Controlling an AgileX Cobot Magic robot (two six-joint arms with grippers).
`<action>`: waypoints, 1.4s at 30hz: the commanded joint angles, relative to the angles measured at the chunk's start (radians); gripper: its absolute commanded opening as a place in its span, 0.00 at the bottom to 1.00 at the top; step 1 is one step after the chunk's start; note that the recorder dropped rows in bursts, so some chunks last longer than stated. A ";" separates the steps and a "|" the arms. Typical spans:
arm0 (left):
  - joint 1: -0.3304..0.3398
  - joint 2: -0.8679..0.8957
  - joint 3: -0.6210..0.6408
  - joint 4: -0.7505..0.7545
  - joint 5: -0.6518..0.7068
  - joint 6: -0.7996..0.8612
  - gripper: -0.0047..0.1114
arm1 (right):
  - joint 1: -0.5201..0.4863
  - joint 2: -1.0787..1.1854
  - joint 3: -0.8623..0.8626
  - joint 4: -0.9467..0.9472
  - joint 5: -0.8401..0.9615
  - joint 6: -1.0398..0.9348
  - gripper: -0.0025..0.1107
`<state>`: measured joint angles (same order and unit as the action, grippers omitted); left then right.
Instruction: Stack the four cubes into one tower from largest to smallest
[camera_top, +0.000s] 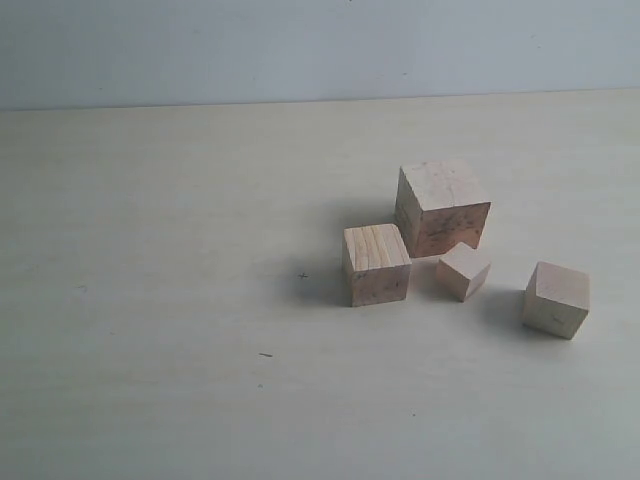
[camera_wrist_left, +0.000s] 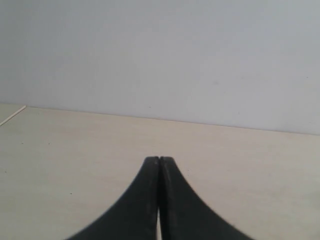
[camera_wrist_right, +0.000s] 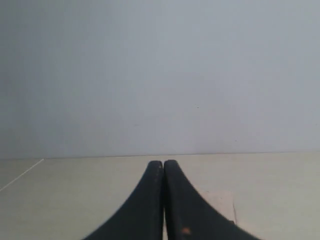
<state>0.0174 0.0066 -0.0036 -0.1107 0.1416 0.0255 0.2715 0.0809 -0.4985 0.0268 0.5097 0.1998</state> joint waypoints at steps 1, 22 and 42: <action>-0.007 -0.007 0.004 -0.006 -0.001 -0.002 0.04 | -0.007 0.179 -0.198 0.014 0.177 0.013 0.02; -0.007 -0.007 0.004 -0.006 -0.001 -0.002 0.04 | 0.096 1.168 -0.526 0.412 0.358 -0.361 0.74; -0.007 -0.007 0.004 -0.006 -0.001 -0.001 0.04 | 0.154 1.572 -0.526 0.195 0.129 -0.145 0.80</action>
<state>0.0174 0.0066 -0.0036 -0.1107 0.1416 0.0255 0.4230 1.6202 -1.0170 0.2405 0.6776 0.0538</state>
